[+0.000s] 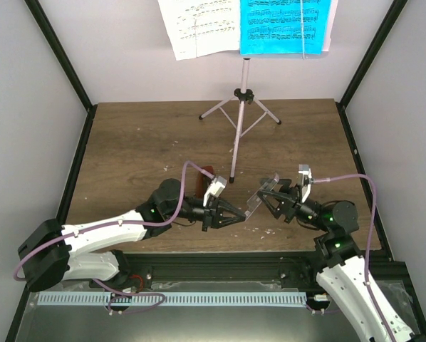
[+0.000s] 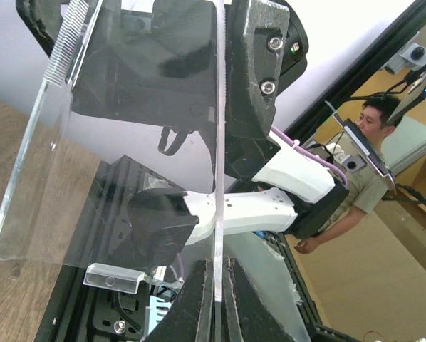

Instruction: Pack up the instrument practice props

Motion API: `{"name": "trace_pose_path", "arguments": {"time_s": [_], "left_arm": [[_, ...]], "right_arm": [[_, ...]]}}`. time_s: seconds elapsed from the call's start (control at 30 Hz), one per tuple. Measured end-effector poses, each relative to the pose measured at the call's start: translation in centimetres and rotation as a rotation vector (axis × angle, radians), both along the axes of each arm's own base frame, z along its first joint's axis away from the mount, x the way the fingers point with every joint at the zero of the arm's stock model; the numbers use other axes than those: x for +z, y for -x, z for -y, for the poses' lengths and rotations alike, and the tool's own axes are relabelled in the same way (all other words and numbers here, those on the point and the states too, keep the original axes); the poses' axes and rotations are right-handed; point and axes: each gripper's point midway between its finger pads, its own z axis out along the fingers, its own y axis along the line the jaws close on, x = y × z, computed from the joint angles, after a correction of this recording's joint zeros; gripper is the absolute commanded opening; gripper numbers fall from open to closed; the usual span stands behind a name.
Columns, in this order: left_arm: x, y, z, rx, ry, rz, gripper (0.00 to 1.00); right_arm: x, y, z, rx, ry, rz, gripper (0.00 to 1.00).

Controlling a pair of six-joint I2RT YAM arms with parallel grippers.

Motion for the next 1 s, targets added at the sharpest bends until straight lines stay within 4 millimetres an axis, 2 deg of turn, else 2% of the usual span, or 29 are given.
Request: {"name": "trace_pose_path", "arguments": {"time_s": [0.13,0.2,0.23,0.3,0.33,0.43,0.53,0.67,0.83,0.93,1.0], "left_arm": [[0.1,0.0,0.0,-0.002,0.002,0.003,0.00],[0.1,0.0,0.0,-0.002,0.002,0.004,0.02],[0.0,0.0,0.0,-0.001,0.002,0.004,0.11],[-0.1,-0.1,0.0,0.009,-0.001,0.010,0.35],[-0.2,-0.4,0.0,0.024,-0.006,0.009,0.44],[-0.9,-2.0,-0.4,0.114,-0.040,-0.001,0.54],[-1.8,-4.1,-2.4,0.247,-0.065,-0.009,0.66],[-4.9,-6.4,-6.0,0.410,-0.117,-0.051,0.77],[-10.5,-8.7,-10.3,0.621,-0.266,-0.146,0.84],[-13.0,-10.4,-12.5,0.732,-0.328,-0.192,0.82],[-14.3,-11.0,-13.2,0.768,-0.363,-0.207,0.80]], "right_arm": [[0.0,0.0,0.1,-0.007,-0.006,0.004,0.51],[0.0,0.0,0.1,-0.009,-0.005,0.009,0.50],[0.0,-0.1,0.1,-0.012,-0.005,0.010,0.50],[0.0,-0.2,0.2,-0.020,-0.004,0.014,0.50],[-0.1,-0.2,0.2,-0.025,-0.001,0.020,0.50],[-0.4,-0.2,0.4,-0.048,0.012,0.040,0.50],[-1.3,-0.9,0.7,-0.097,0.045,0.038,0.51],[-3.5,-1.8,1.2,-0.158,0.096,0.008,0.51],[-7.6,-2.7,1.2,-0.184,0.142,-0.066,0.51],[-9.2,-2.9,1.2,-0.186,0.154,-0.098,0.51],[-9.7,-3.0,1.2,-0.185,0.158,-0.108,0.51]]}}
